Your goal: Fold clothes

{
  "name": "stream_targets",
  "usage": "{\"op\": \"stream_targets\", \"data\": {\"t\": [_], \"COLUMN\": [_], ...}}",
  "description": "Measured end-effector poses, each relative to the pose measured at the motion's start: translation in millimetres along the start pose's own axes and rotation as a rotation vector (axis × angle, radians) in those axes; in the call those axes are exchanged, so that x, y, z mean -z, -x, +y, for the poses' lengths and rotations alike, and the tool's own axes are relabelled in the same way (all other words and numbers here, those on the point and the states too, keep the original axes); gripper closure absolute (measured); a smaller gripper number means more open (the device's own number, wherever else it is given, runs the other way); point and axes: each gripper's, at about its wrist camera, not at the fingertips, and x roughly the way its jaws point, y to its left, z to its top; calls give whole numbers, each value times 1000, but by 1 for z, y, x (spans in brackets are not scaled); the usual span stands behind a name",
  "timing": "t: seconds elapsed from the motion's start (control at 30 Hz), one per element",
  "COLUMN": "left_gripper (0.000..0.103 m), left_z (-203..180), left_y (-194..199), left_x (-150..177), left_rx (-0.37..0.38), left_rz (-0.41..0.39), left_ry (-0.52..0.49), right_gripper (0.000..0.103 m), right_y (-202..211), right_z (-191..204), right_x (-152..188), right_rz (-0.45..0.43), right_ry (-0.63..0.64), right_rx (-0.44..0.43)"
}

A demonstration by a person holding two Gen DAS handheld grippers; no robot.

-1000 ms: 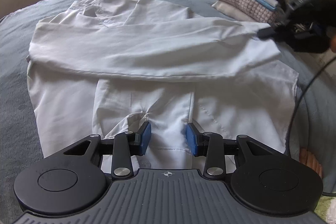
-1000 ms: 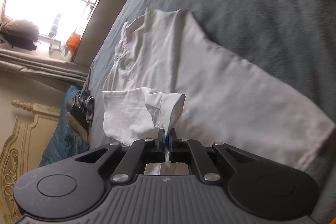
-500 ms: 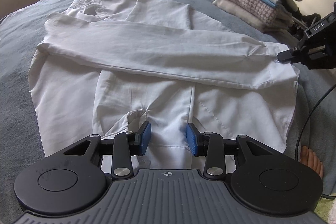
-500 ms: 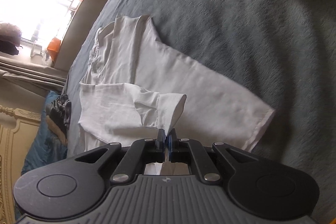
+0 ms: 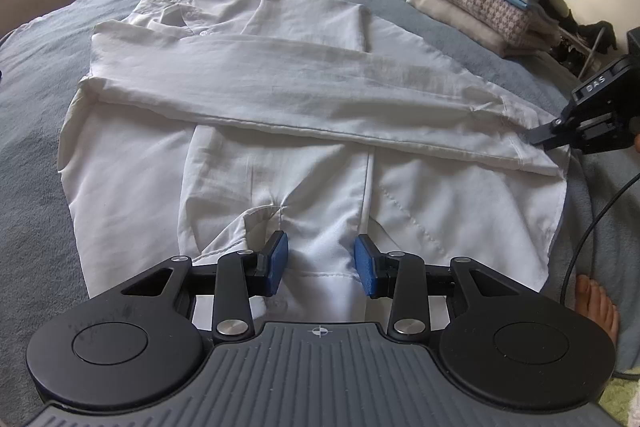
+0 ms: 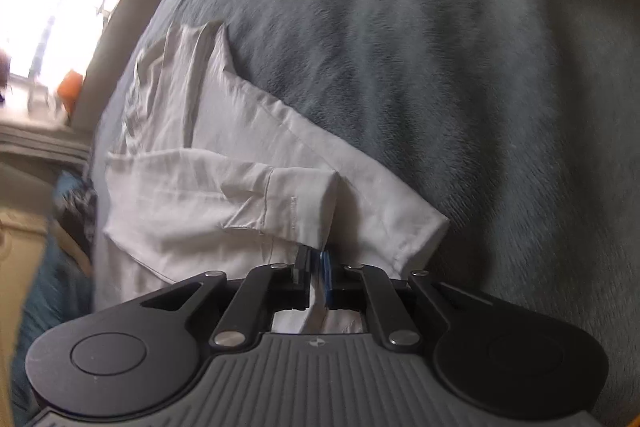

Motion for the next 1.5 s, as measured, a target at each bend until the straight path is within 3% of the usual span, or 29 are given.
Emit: {"op": "stream_targets", "data": {"t": [0.2, 0.37, 0.5, 0.7, 0.8, 0.9, 1.03, 1.27, 1.5], "left_gripper": [66, 66, 66, 66, 65, 65, 65, 65, 69], "left_z": [4, 20, 46, 99, 115, 125, 138, 150, 160], "left_y": [5, 19, 31, 34, 16, -13, -37, -43, -49], "left_x": [-5, -12, -28, -55, -62, -65, -65, -66, -65], "left_rx": [2, -19, -113, -263, -328, -358, -363, -338, -293], "left_rz": [-12, -72, -129, -128, -113, -79, -61, -112, -152], "left_ry": [31, 82, 124, 153, 82, 32, 55, 97, 134], "right_gripper": [90, 90, 90, 90, 87, 81, 74, 66, 65], "right_y": [32, 37, 14, -26, -42, -68, -112, -209, -306], "right_z": [17, 74, 131, 230, 271, 313, 369, 451, 511], "right_x": [1, -4, -8, -4, -5, -8, -19, -43, -55], "right_rz": [-89, -121, -58, 47, 104, 140, 130, 125, 146], "right_ry": [86, 266, 437, 655, 724, 773, 859, 960, 996], "right_rx": [54, 8, -24, -82, -112, -110, -79, -53, 74]}}
